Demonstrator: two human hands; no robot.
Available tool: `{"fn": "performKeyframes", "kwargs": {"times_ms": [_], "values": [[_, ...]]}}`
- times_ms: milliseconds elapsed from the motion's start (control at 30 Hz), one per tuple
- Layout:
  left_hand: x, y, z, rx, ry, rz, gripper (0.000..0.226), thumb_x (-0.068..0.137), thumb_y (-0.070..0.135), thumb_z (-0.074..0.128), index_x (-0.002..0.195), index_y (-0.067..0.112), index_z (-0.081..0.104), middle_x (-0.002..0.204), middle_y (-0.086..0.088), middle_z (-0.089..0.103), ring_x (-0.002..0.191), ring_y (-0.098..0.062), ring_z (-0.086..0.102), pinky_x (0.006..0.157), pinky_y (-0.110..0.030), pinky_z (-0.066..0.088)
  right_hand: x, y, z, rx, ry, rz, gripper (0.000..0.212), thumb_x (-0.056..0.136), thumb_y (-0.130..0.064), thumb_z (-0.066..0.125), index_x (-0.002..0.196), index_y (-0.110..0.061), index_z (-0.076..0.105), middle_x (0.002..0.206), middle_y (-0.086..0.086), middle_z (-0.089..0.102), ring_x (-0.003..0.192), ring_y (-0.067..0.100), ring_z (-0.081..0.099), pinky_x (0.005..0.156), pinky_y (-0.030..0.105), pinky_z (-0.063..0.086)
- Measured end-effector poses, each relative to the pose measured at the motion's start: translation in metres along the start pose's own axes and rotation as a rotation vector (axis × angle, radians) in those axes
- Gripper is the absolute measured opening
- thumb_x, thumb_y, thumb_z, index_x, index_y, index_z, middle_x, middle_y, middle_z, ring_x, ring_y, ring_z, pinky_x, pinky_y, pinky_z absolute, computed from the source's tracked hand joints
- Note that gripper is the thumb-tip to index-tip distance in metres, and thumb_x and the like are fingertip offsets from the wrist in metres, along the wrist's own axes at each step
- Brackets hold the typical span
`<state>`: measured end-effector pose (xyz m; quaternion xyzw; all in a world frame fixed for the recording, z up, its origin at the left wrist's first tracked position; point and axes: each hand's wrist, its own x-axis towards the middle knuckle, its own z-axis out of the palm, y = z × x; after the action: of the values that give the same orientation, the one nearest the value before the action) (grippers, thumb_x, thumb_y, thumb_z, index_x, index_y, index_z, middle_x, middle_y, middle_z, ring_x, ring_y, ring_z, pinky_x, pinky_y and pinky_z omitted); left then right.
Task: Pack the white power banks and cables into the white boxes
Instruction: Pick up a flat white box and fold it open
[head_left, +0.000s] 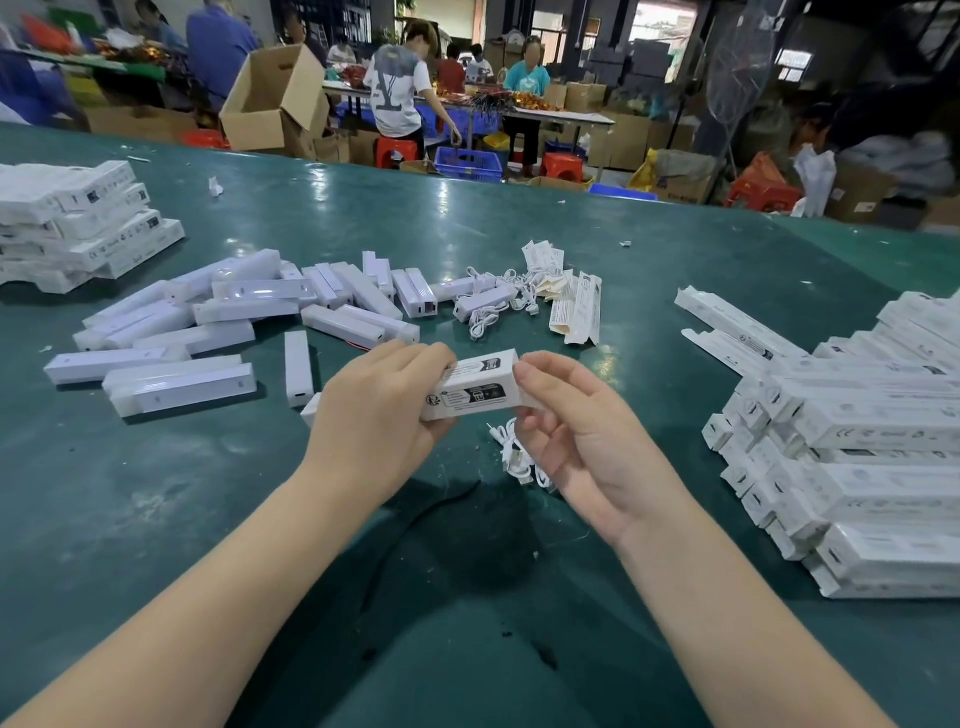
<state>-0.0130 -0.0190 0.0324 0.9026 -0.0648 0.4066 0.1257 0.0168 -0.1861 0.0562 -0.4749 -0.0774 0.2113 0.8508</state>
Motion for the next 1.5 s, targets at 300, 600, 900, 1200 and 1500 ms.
{"fn": "performKeyframes", "kwargs": {"times_ms": [300,600,900,1200,1500], "values": [[-0.003,0.011,0.003,-0.063,-0.095,0.002,0.034,0.058,-0.001,0.084,0.079,0.004,0.058,0.067,-0.006,0.056,0.06,-0.028,0.051,0.046,-0.033,0.042,-0.006,0.012,0.002,-0.424,0.057,-0.399,0.023,0.095,-0.018,0.062,0.079,-0.01,0.047,0.063,0.002,0.047,0.043,0.013,0.047,0.047,0.023,0.043],[-0.001,0.002,0.0,-0.042,-0.034,0.029,0.031,0.061,-0.003,0.083,0.078,0.004,0.058,0.068,-0.004,0.057,0.062,-0.028,0.046,0.048,-0.037,0.042,-0.006,0.011,0.003,-0.418,-0.074,-0.382,0.013,0.088,-0.027,0.056,0.093,-0.017,0.049,0.056,-0.012,0.053,0.05,0.011,0.051,0.047,0.021,0.043],[0.0,0.002,-0.003,-0.061,-0.021,0.051,0.024,0.066,-0.002,0.08,0.079,0.003,0.061,0.069,-0.006,0.06,0.062,-0.029,0.048,0.05,-0.04,0.043,-0.005,0.007,0.003,-0.325,-0.082,-0.301,0.008,0.083,-0.018,0.054,0.091,-0.015,0.055,0.056,-0.007,0.058,0.048,0.015,0.049,0.045,0.023,0.043],[0.001,0.002,-0.008,-0.145,-0.001,0.137,0.013,0.084,0.014,0.061,0.083,0.0,0.062,0.072,-0.006,0.059,0.064,-0.028,0.048,0.053,-0.038,0.042,-0.002,-0.003,-0.003,-0.098,-0.294,0.101,0.032,0.078,-0.027,0.07,0.108,-0.017,0.062,0.075,0.005,0.062,0.053,0.011,0.054,0.05,0.021,0.048],[0.0,0.011,-0.004,-0.163,-0.022,0.153,0.025,0.08,0.025,0.051,0.078,0.001,0.058,0.068,-0.006,0.057,0.063,-0.027,0.047,0.049,-0.037,0.044,-0.004,0.014,-0.002,-0.573,-0.25,-0.306,0.041,0.08,-0.045,0.066,0.107,-0.016,0.057,0.064,-0.002,0.058,0.046,0.017,0.05,0.043,0.027,0.045]]}}
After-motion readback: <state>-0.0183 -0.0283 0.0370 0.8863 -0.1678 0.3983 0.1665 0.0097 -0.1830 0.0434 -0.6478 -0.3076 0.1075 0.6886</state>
